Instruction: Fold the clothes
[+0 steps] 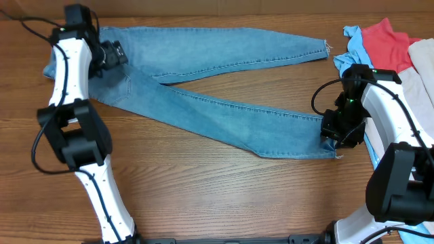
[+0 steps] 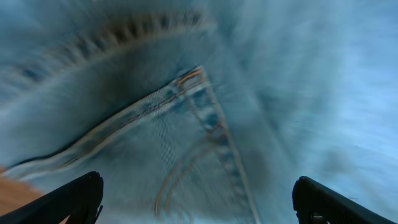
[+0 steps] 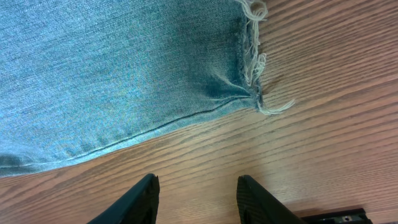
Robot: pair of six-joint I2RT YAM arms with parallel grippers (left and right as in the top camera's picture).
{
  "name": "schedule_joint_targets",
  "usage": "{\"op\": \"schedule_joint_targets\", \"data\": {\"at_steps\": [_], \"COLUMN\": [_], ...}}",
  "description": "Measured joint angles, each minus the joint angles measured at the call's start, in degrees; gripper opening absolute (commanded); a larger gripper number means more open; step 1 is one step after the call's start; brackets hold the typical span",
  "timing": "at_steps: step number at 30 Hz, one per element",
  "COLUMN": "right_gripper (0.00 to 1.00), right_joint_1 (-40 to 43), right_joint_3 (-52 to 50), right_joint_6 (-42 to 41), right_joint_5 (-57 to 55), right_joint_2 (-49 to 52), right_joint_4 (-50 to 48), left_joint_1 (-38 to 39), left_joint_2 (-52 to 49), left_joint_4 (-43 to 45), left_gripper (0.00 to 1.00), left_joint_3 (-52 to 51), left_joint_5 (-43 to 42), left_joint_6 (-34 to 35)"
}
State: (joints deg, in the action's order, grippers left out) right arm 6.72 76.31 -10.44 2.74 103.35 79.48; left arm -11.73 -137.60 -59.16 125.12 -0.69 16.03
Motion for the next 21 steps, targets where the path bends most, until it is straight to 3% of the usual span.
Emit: {"op": "schedule_joint_targets", "data": {"at_steps": [4, 6, 7, 8, 10, 16, 21], "right_gripper": [0.44, 0.44, 0.44, 0.44, 0.44, 0.44, 0.44], "right_joint_1": [0.0, 0.0, 0.0, 0.0, 0.0, 0.0, 0.0], "right_joint_3": [0.0, 0.0, 0.0, 0.0, 0.0, 0.0, 0.0], "right_joint_6": [0.0, 0.0, 0.0, 0.0, 0.0, 0.0, 0.0], "right_joint_5": [0.0, 0.0, 0.0, 0.0, 0.0, 0.0, 0.0], "right_joint_2": [0.0, 0.0, 0.0, 0.0, 0.0, 0.0, 0.0], "right_joint_4": [0.1, 0.1, 0.1, 0.1, 0.0, -0.1, -0.2], "left_joint_1": [0.0, 0.0, 0.0, 0.0, 0.0, 0.1, -0.4], "left_joint_2": [-4.0, -4.2, -4.2, -4.2, -4.2, -4.2, -4.3], "left_joint_4": [1.1, 1.2, 1.2, 1.2, 0.1, -10.8, -26.7], "left_gripper": [1.0, 0.89, 0.79, 0.58, 0.06, 0.04, 0.04], "left_joint_3": [-0.2, -0.2, -0.2, -0.2, -0.1, 5.4, 15.2], "left_joint_5": [0.3, 0.3, 0.3, 0.3, 0.3, 0.1, 3.2], "left_joint_6": [0.6, 0.6, 0.7, 0.7, 1.3, 1.6, 2.7]}}
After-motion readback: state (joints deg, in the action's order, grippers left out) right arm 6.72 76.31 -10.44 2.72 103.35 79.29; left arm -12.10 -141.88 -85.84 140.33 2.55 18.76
